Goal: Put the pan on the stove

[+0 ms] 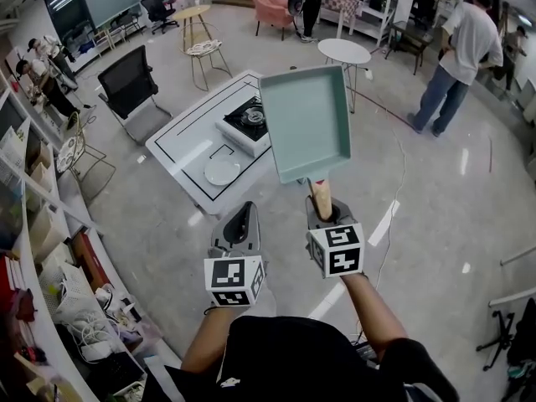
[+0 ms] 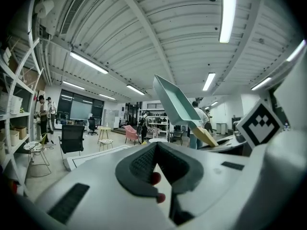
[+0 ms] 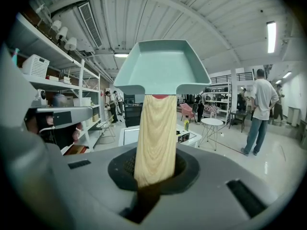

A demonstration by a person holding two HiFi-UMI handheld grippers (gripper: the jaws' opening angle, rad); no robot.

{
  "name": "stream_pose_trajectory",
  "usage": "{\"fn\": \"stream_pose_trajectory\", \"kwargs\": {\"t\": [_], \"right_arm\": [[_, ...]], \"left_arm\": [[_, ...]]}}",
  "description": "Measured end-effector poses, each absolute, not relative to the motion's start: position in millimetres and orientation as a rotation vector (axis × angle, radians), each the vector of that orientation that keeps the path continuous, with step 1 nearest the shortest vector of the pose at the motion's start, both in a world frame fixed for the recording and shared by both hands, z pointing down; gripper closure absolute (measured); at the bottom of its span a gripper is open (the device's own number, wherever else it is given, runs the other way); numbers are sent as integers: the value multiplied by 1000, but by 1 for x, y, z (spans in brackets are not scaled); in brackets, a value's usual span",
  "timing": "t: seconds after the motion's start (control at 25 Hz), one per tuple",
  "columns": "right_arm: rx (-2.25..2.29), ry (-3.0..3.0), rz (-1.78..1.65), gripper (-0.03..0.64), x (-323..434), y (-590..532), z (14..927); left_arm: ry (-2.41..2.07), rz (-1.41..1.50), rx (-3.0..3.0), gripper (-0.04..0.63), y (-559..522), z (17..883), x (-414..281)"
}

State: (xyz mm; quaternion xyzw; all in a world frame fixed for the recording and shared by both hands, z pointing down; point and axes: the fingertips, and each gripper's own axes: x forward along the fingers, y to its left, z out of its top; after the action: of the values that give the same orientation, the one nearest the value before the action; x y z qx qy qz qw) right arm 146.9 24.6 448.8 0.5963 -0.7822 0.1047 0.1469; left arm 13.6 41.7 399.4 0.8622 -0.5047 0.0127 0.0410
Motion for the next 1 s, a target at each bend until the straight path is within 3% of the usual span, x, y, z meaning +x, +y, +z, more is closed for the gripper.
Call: {"fn": "stream_pose_trajectory", "kwargs": {"t": [1.0], "right_arm": [[1735, -2195, 309, 589, 83, -181, 435]], "left_arm": [[-1446, -11, 2620, 591, -165, 391, -53]]}}
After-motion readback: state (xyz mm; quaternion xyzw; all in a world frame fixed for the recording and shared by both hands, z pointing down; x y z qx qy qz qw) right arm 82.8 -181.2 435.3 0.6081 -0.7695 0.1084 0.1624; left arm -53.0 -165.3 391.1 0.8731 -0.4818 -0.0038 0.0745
